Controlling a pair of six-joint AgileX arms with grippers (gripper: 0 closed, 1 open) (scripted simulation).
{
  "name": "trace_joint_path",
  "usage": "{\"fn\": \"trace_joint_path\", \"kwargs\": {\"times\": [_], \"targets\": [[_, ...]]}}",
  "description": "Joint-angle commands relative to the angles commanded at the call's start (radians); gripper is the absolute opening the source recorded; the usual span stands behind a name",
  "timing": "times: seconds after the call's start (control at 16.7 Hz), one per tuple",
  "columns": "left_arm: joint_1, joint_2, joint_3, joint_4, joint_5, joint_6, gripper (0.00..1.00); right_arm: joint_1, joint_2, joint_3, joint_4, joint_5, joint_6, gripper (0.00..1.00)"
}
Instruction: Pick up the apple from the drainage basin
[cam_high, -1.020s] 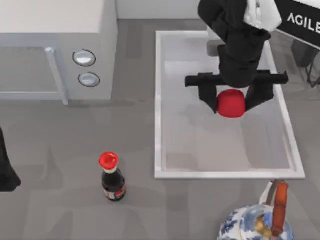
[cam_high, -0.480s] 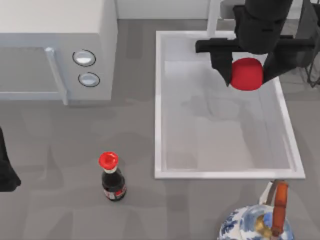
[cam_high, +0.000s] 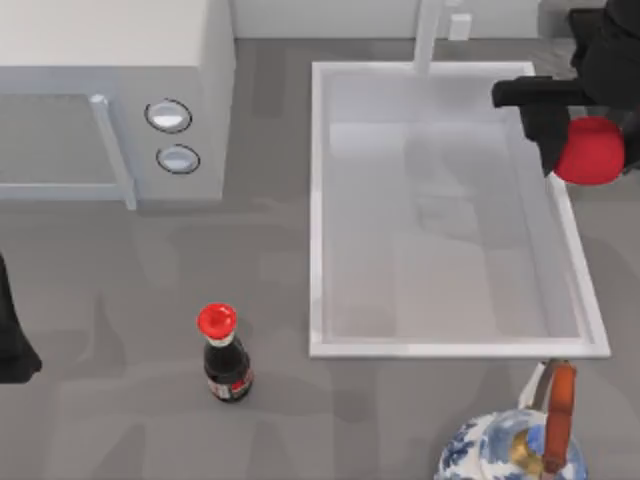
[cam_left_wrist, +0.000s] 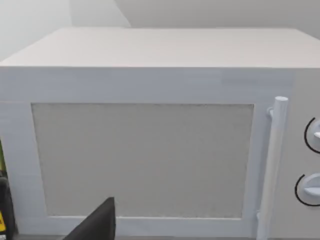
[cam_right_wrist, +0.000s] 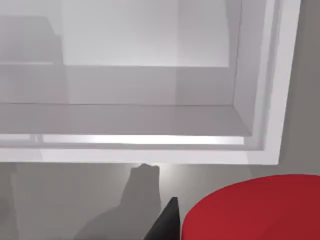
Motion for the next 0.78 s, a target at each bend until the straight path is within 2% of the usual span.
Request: {"fn": "trace_joint_path", "kwargs": {"times": [0.42, 0.6, 0.78], "targets": [[0.000, 0.000, 0.000, 0.000, 0.000, 0.000, 1.00, -0.299, -0.358, -0.511, 0.090, -0.014, -0.297, 0.00], [0.000, 0.000, 0.000, 0.000, 0.000, 0.000, 1.00, -0.380, -0.453, -0.617, 0.113, -0.018, -0.379, 0.00], [0.000, 0.000, 0.000, 0.000, 0.000, 0.000, 1.00, -0.396, -0.470, -0.634, 0.118, -0.018, -0.394, 0.00]]}}
